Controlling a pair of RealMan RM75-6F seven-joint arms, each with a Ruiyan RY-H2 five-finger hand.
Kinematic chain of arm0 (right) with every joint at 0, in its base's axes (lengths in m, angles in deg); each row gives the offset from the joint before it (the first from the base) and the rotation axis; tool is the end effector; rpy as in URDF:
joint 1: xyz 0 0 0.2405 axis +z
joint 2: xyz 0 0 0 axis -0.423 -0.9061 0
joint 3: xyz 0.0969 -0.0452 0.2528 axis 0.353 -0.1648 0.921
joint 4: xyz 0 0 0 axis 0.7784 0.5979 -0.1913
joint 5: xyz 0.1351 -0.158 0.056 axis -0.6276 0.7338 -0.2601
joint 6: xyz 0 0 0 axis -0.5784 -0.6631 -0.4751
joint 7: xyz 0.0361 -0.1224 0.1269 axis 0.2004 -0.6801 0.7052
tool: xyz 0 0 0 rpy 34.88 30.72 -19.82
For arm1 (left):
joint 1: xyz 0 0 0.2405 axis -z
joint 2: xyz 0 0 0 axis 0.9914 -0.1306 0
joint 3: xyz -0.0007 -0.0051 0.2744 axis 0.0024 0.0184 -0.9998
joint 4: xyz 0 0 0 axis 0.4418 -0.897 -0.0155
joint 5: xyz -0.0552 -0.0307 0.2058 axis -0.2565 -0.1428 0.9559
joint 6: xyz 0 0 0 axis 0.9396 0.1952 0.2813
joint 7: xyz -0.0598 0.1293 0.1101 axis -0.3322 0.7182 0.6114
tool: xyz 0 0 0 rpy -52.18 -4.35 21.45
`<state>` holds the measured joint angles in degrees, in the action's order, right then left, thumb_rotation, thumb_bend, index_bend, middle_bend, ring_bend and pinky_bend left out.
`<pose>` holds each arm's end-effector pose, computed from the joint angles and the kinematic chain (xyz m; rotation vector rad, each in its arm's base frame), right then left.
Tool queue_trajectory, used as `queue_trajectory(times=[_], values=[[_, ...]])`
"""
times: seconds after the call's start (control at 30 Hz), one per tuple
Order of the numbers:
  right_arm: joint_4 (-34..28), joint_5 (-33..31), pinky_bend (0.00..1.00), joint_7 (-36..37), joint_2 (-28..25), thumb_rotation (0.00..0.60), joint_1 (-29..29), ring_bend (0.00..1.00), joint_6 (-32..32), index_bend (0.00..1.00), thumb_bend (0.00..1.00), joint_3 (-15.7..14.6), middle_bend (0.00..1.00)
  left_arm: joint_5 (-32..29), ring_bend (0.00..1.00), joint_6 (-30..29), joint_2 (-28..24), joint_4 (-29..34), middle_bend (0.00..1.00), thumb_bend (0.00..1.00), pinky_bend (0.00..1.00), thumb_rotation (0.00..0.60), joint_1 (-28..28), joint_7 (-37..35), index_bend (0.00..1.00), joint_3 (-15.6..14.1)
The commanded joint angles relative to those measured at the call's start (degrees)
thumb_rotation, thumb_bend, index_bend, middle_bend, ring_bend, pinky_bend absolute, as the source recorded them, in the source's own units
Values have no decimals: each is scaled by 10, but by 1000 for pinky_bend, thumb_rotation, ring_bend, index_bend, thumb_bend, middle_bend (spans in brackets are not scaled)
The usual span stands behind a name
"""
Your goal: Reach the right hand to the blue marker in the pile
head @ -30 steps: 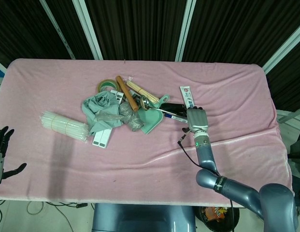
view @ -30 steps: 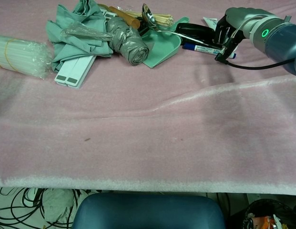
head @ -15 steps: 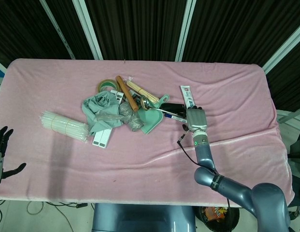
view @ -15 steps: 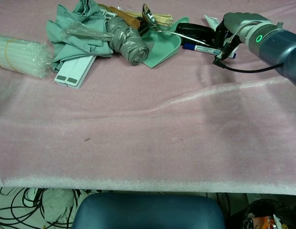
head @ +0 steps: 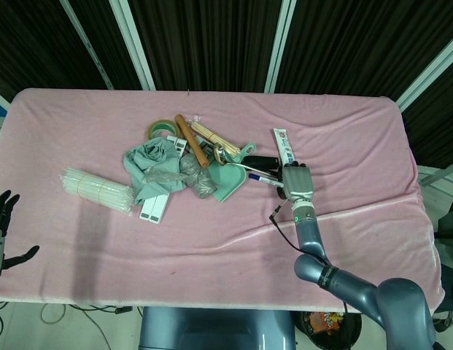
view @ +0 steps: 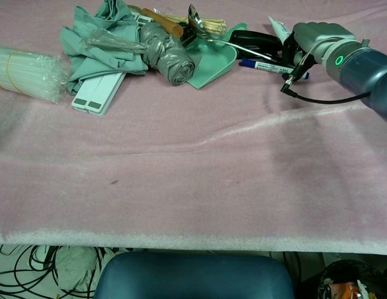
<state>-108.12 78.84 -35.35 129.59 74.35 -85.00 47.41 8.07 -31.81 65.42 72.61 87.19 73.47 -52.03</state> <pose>-0.2085 -0.4617 -0.0821 1.5610 -1.0676 0.5971 -0.3376 0.2235 0.1661 -1.3180 -0.8736 -0.9361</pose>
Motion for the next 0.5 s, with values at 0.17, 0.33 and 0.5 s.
queue_trajectory(times=[0.17, 0.33, 0.5], values=[[-24, 25, 348, 18, -8, 600, -12, 355, -18, 663, 524, -5, 616, 0, 0, -1, 0, 1, 0, 0, 0, 600, 0, -4, 0, 1], [-93, 69, 348, 51, -42, 600, -20, 358, -53, 679, 574, 8, 628, 1, 0, -2, 0, 2, 0, 0, 0, 600, 0, -8, 0, 2], [-207, 130, 349, 79, -100, 600, -33, 361, -105, 686, 580, 23, 637, 7, 0, -6, 1, 1, 0, 0, 0, 600, 0, -13, 0, 1]])
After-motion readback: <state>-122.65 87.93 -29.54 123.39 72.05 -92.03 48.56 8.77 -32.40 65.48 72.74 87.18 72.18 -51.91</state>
